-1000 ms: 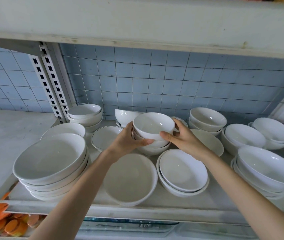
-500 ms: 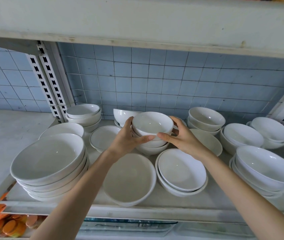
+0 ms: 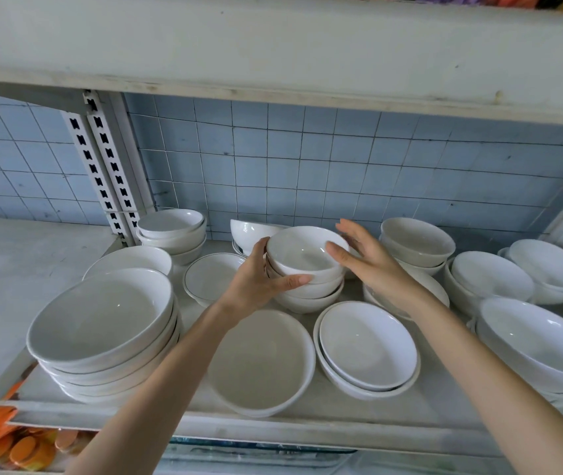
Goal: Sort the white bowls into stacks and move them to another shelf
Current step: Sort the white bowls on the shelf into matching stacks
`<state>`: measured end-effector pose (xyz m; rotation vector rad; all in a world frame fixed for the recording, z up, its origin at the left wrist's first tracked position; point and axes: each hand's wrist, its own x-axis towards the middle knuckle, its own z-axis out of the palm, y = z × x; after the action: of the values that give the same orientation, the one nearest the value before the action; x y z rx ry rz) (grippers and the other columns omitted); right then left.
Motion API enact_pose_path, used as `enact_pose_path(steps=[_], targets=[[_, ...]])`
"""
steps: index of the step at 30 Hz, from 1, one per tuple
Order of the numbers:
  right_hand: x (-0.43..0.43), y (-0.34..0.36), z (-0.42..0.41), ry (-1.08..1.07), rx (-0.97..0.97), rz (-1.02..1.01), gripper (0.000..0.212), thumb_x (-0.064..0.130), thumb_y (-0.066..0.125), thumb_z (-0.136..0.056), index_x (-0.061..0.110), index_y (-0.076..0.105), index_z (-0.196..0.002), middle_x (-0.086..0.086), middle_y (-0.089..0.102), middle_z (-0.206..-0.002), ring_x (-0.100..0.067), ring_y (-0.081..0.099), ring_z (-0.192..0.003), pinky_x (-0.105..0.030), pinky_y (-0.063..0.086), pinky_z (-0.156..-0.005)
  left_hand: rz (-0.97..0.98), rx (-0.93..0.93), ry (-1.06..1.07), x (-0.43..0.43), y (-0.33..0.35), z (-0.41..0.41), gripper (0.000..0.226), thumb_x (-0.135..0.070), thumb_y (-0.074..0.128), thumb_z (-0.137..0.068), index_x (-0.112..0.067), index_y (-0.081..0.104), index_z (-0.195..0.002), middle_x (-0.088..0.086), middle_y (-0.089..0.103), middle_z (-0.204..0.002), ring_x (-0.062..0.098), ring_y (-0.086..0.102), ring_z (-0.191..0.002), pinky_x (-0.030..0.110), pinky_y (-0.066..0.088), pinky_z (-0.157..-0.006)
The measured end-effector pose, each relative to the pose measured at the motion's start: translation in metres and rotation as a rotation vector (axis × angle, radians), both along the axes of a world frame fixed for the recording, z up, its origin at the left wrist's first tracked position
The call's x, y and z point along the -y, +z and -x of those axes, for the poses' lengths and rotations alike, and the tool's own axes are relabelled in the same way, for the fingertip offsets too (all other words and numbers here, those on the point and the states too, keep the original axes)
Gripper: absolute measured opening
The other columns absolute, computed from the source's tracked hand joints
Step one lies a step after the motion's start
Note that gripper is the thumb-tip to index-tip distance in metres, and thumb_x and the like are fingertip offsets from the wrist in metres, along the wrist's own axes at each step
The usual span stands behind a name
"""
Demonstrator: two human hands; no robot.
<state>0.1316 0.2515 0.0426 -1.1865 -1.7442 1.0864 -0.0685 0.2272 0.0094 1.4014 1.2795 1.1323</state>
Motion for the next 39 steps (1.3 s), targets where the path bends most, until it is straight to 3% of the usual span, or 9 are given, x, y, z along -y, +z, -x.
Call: enact_pose_path(steps=[4, 9, 13, 18, 23, 27, 30, 32, 39], targets=[[-0.017, 0.015, 0.005, 0.054, 0.045, -0.031, 0.064, 0.041, 0.061, -0.084, 0.017, 0.039, -0.139, 0.008, 0.041, -0.144, -0.006, 0.034, -0.134, -0.028, 0.027, -0.113, -0.012, -0.012, -0.009, 0.002, 0.003, 0.000, 0.087, -0.039, 0.089, -0.051, -0.018, 0.046, -0.124, -0.004, 0.063, -0.116, 0.010, 0.061, -0.107, 0.022, 0.049, -0.089], [-0.044, 0.026, 0.015, 0.122, 0.161, -0.039, 0.055, 0.039, 0.064, -0.082, 0.018, 0.049, -0.131, 0.006, 0.050, -0.136, -0.007, 0.040, -0.131, -0.028, 0.029, -0.112, -0.055, -0.009, -0.041, 0.015, 0.011, 0.001, 0.053, -0.009, 0.078, -0.074, -0.014, 0.049, -0.119, -0.009, 0.064, -0.104, -0.011, 0.061, -0.090, 0.007, 0.045, -0.075], [-0.061, 0.028, 0.027, 0.193, 0.243, -0.051, 0.043, 0.027, 0.065, -0.086, 0.015, 0.054, -0.126, 0.005, 0.055, -0.130, -0.007, 0.048, -0.124, -0.023, 0.033, -0.107, -0.107, -0.216, 0.027, 0.029, 0.011, 0.008, 0.037, -0.023, 0.074, -0.081, -0.035, 0.048, -0.105, -0.023, 0.053, -0.102, -0.022, 0.052, -0.091, 0.003, 0.039, -0.079], [-0.079, 0.034, 0.045, 0.296, 0.347, 0.008, 0.037, 0.021, 0.065, -0.087, 0.010, 0.059, -0.122, -0.002, 0.061, -0.125, -0.009, 0.056, -0.114, -0.020, 0.039, -0.099, -0.037, -0.503, 0.136, 0.052, -0.002, 0.026, 0.043, -0.028, 0.059, -0.092, -0.016, 0.051, -0.133, -0.004, 0.056, -0.129, 0.011, 0.053, -0.120, 0.033, 0.044, -0.098], [-0.094, 0.035, 0.070, 0.350, 0.426, 0.012, 0.021, 0.024, 0.068, -0.085, 0.023, 0.065, -0.105, 0.003, 0.068, -0.109, -0.014, 0.062, -0.108, -0.051, 0.043, -0.100, -0.013, -0.247, 0.246, 0.086, -0.014, 0.027, 0.028, -0.013, 0.055, -0.094, -0.028, 0.060, -0.117, -0.019, 0.062, -0.116, -0.010, 0.055, -0.109, 0.007, 0.040, -0.093], [-0.098, 0.031, 0.089, 0.406, 0.537, 0.016, 0.020, 0.024, 0.066, -0.087, 0.018, 0.067, -0.105, 0.002, 0.068, -0.102, -0.013, 0.061, -0.100, -0.033, 0.044, -0.098, 0.072, 0.060, 0.250, 0.102, -0.015, 0.028, 0.033, -0.001, 0.055, -0.091, -0.026, 0.065, -0.110, -0.019, 0.068, -0.109, -0.005, 0.057, -0.109, 0.007, 0.041, -0.090], [-0.100, 0.030, 0.097, 0.426, 0.584, 0.010, 0.011, 0.022, 0.066, -0.086, 0.019, 0.068, -0.097, 0.001, 0.067, -0.096, -0.011, 0.058, -0.091, -0.029, 0.044, -0.088, 0.166, 0.300, 0.221, 0.108, -0.014, 0.030, 0.041, -0.013, 0.056, -0.071, -0.021, 0.068, -0.110, -0.011, 0.070, -0.110, 0.010, 0.063, -0.104, 0.026, 0.049, -0.088], [-0.101, 0.030, 0.100, 0.424, 0.605, 0.013, 0.009, 0.020, 0.067, -0.085, 0.018, 0.068, -0.094, -0.003, 0.067, -0.095, -0.012, 0.057, -0.087, -0.029, 0.042, -0.082, 0.259, 0.422, 0.206, 0.111, -0.014, 0.029, 0.049, -0.017, 0.052, -0.063, -0.023, 0.069, -0.108, -0.006, 0.071, -0.106, 0.018, 0.066, -0.094, 0.036, 0.055, -0.072], [-0.102, 0.030, 0.108, 0.426, 0.661, -0.034, 0.014, 0.015, 0.070, -0.083, 0.008, 0.069, -0.095, -0.015, 0.070, -0.096, -0.015, 0.053, -0.077, -0.026, 0.037, -0.068, 0.335, 0.519, 0.185, 0.114, -0.012, 0.028, 0.052, -0.024, 0.047, -0.060, -0.027, 0.068, -0.108, -0.004, 0.071, -0.103, 0.022, 0.064, -0.091, 0.032, 0.051, -0.058]])
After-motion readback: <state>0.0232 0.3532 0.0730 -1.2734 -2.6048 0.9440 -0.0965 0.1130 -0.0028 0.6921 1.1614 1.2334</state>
